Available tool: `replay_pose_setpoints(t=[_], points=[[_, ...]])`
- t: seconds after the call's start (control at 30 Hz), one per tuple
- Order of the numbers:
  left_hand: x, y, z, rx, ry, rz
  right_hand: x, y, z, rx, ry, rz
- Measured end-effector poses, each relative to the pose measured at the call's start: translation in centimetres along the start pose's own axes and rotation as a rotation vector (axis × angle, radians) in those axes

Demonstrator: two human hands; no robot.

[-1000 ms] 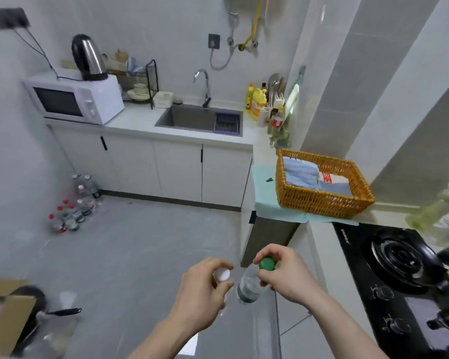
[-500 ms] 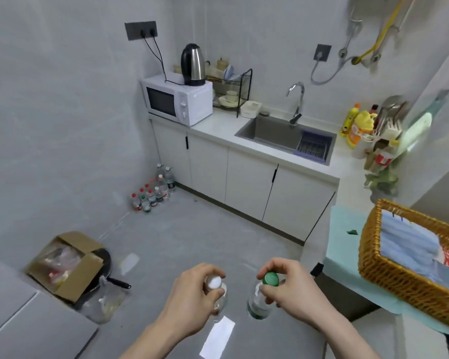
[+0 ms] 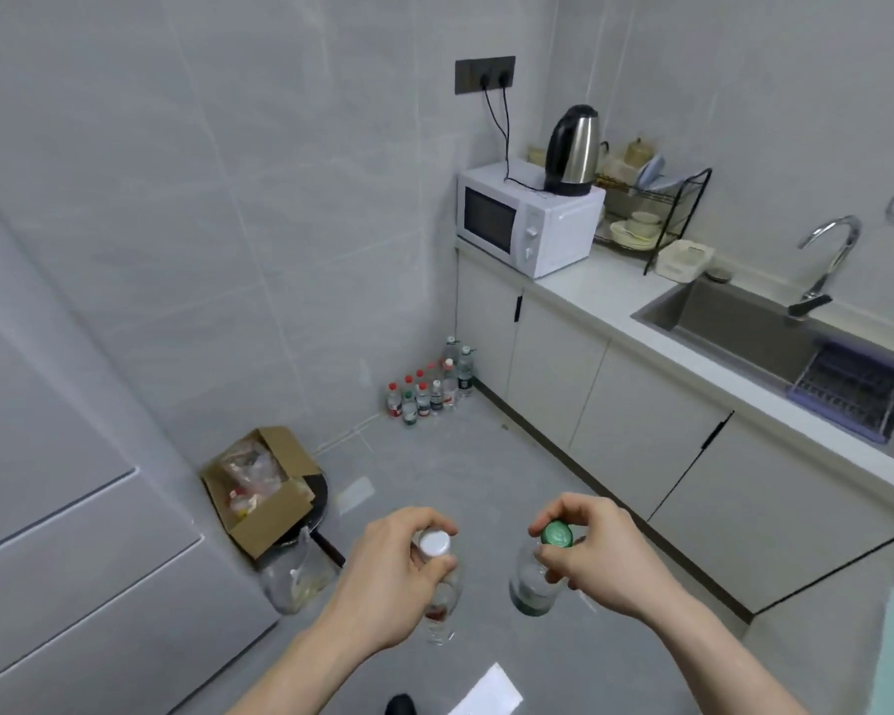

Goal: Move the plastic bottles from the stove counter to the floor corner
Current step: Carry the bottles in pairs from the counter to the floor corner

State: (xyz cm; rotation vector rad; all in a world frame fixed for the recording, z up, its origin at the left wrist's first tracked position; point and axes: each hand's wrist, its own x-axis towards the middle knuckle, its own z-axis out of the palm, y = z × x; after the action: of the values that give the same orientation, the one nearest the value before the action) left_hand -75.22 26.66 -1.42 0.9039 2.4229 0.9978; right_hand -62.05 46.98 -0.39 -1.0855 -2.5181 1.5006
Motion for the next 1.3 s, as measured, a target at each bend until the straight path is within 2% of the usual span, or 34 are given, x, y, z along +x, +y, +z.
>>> replay_pose_setpoints(t=[0.2, 0.43, 0.6, 1.13, 1.3], points=[[8.1, -3.9, -4.5, -0.006, 0.038, -0.032, 8.7, -5.6, 2.7, -0.002, -0.041, -0.043], [17.4, -6.7, -9.5, 0.011, 0.068, -0.032, 17.5, -10.8, 4.2, 0.026, -0.014, -0.077], [24.5, -8.5, -11.6, 0.036, 0.105, -0.075, 24.8, -13.1, 4.1, 0.030, -0.035, -0.097], [45.2, -14.8, -15.4, 0.007, 0.182, -0.273, 50.8, -18.2, 6.4, -0.056, -0.250, -0.108], [51.7, -17.7, -17.1, 0.001, 0.157, -0.300, 57.6, -20.4, 7.0, -0.038, -0.261, -0.089]])
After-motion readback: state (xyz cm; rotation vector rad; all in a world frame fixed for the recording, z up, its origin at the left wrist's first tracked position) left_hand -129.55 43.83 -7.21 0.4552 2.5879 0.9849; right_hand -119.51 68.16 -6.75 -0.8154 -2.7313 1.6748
